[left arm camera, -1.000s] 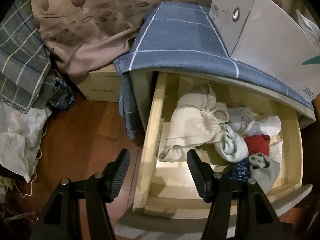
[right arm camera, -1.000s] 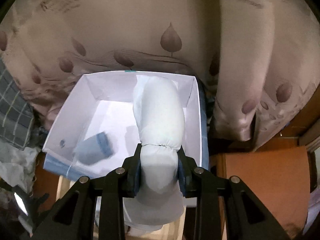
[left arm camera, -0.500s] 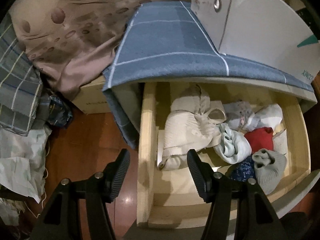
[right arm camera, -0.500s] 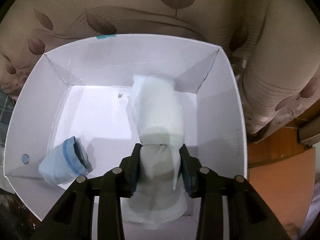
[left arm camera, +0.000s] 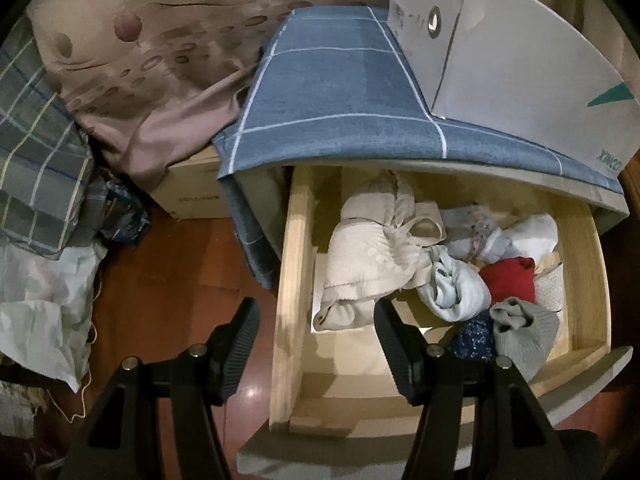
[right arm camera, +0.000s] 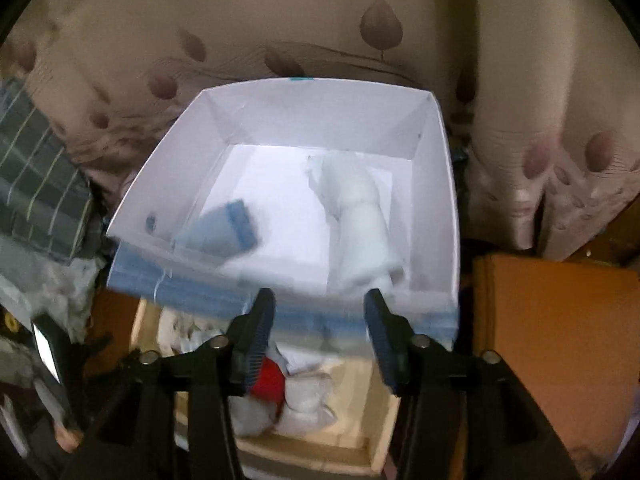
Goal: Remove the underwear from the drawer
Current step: 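Return the right tool to the drawer and grasp the hexagon-print roll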
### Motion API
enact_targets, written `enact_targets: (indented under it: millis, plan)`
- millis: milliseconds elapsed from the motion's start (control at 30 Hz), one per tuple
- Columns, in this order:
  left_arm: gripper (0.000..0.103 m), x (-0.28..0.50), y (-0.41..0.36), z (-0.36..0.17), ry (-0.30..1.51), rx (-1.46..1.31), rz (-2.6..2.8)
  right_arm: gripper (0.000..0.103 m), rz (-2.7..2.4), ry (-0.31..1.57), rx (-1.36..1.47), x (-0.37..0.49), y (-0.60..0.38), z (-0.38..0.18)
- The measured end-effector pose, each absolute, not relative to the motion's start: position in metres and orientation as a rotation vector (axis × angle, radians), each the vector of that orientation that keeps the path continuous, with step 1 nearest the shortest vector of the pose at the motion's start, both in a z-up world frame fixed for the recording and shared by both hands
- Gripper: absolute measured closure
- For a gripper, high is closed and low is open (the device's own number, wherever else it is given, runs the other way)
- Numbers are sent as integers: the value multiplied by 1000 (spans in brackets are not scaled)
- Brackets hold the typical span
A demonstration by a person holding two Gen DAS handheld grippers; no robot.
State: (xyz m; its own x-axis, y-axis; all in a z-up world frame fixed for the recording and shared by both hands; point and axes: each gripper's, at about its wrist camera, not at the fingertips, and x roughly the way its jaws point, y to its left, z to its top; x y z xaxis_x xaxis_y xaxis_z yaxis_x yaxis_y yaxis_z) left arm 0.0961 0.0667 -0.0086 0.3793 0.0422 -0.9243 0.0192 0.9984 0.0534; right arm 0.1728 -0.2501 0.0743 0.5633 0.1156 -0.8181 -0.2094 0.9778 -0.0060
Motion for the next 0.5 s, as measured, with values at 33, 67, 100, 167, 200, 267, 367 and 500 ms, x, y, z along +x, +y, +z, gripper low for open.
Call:
enact_targets:
  millis: [33,67,100,167,200,267,367,500]
  plan:
    - [42,94,67,-7,1184,56,14,53,193,964,-113,163,-250,70]
    - [42,93,67,-6,1184,57,17,53,185,962,-117,153,-251,65]
    - [42,91,67,-5,1183,58,21,53,189,969,-131,140,-251,57]
    - [42,89,68,-3,1183,59,23,53,218,1017,-140,132,-250,42]
    - [42,88,69,-2,1182,60,27,53,214,1041,-143,128,-250,30]
    - [42,87,70,-1,1182,61,24,53,212,1102,-158,127,-249,4]
    - [42,86,72,-1,1182,73,34,55,207,1173,-138,127,-247,-30]
    - [42,87,75,-6,1192,75,42,55,182,1253,-143,138,-241,-72]
